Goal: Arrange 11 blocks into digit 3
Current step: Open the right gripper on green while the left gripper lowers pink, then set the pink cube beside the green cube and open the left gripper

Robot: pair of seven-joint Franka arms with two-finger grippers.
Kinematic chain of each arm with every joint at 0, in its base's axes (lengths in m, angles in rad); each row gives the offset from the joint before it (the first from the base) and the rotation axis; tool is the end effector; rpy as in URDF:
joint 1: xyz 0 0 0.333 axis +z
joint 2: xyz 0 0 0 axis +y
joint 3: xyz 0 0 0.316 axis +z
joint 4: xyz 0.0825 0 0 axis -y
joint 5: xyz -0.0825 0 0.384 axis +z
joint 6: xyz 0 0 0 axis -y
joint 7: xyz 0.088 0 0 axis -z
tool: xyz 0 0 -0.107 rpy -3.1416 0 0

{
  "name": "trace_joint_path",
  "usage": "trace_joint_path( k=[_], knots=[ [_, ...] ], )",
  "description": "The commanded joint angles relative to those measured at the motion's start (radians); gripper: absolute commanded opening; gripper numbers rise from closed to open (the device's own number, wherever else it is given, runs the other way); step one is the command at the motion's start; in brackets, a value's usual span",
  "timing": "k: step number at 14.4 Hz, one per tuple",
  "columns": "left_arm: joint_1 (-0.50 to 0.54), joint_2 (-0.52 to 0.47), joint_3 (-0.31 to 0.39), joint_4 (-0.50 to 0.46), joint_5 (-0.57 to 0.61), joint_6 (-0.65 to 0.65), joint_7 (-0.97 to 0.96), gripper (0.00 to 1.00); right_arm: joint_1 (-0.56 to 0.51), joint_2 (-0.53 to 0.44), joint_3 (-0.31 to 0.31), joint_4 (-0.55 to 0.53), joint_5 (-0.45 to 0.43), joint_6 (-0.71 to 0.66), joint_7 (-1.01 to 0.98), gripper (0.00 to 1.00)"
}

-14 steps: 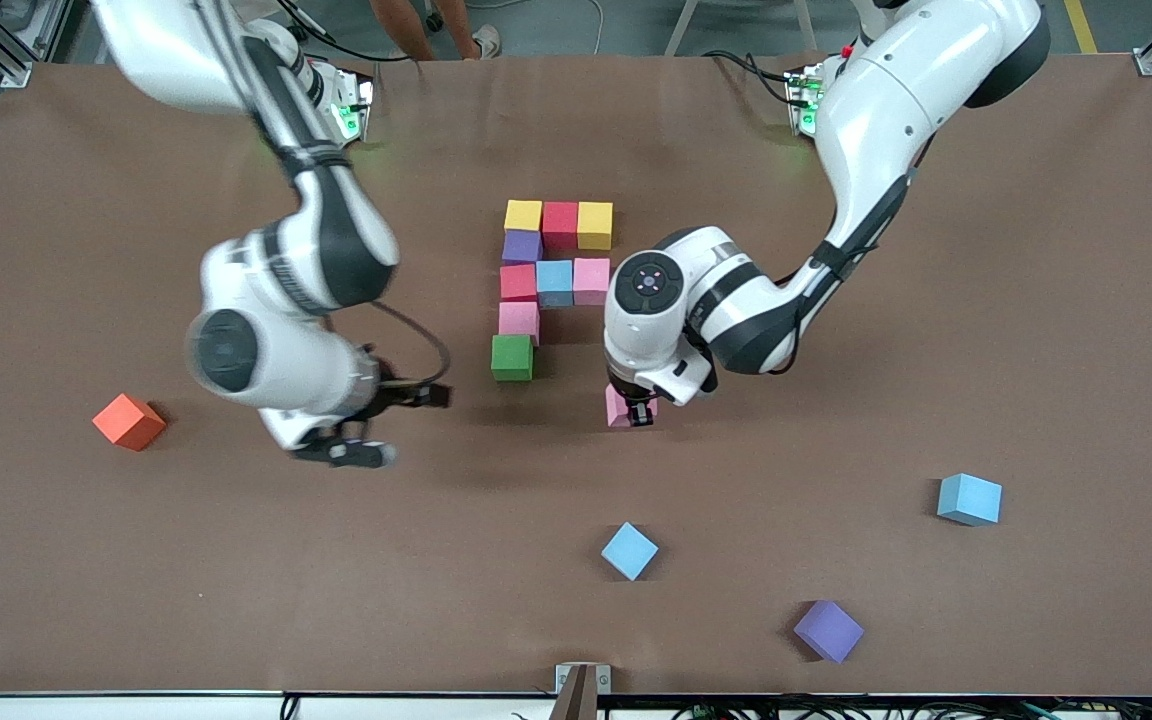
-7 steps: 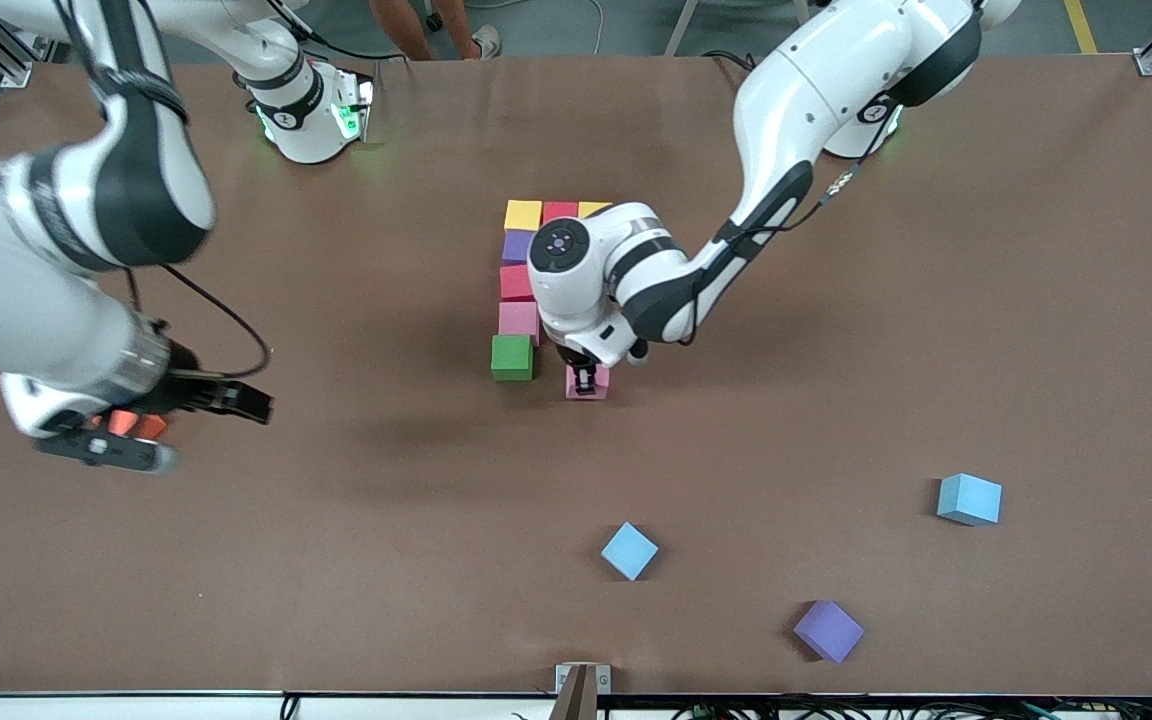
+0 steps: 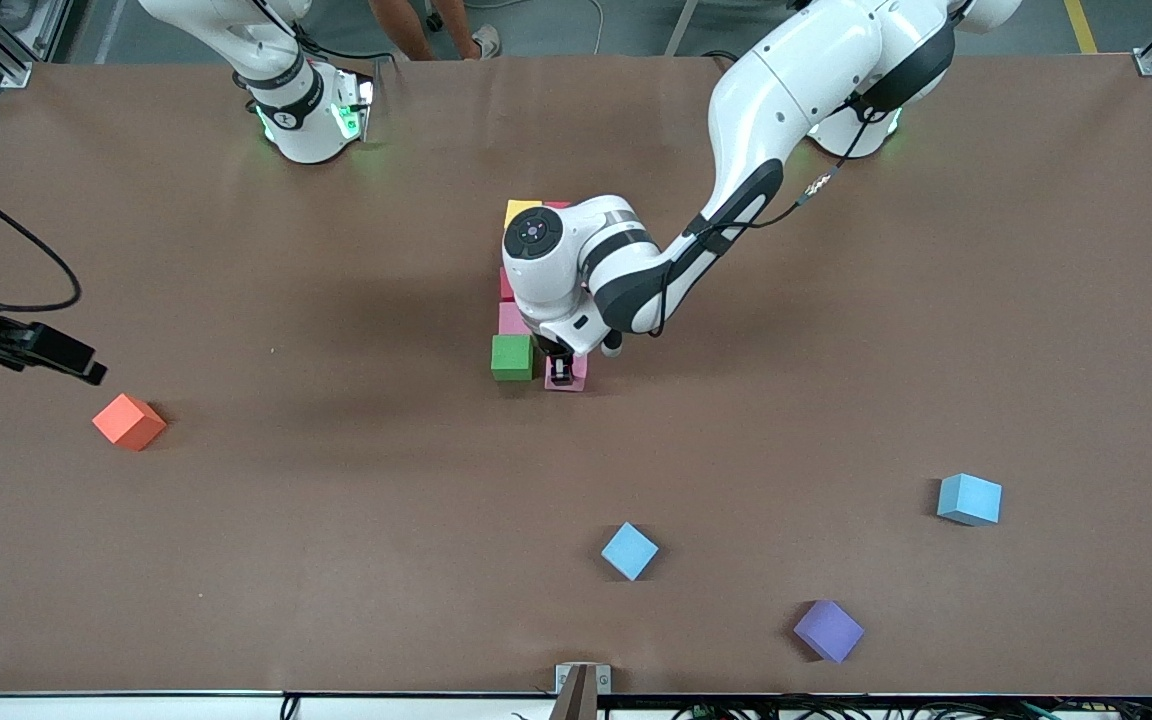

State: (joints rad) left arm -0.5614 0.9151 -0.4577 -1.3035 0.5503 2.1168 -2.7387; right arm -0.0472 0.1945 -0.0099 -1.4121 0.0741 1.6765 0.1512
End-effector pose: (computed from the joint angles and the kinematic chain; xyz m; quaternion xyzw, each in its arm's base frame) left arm 0.4775 -0.5712 0.2223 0.7003 0.7118 0.0518 0.0150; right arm 0.6234 -0.0278 0.5955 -0.9931 0.1063 -0.0332 0.0376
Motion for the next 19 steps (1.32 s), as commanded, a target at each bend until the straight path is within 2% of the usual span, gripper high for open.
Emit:
trace_joint_path(
  k=[1, 13, 17, 19],
  knots=[
    [-0.026, 0.019, 0.011, 0.026, -0.007, -0.001, -0.079, 0.04, -0.031, -0.035, 0.050, -0.038, -0.037, -0.024, 0.002, 1.00],
    [-0.060, 0.027, 0.037, 0.026, -0.007, 0.052, -0.110, 0.04, -0.079, -0.049, 0.039, -0.033, -0.037, -0.055, -0.034, 1.00],
    [-0.064, 0.027, 0.037, 0.026, -0.007, 0.054, -0.114, 0.04, -0.094, -0.141, 0.038, -0.140, -0.039, -0.049, -0.041, 1.00],
    [-0.068, 0.033, 0.039, 0.026, -0.007, 0.054, -0.114, 0.04, -0.102, -0.153, 0.038, -0.160, -0.039, -0.044, -0.044, 1.00]
  ],
)
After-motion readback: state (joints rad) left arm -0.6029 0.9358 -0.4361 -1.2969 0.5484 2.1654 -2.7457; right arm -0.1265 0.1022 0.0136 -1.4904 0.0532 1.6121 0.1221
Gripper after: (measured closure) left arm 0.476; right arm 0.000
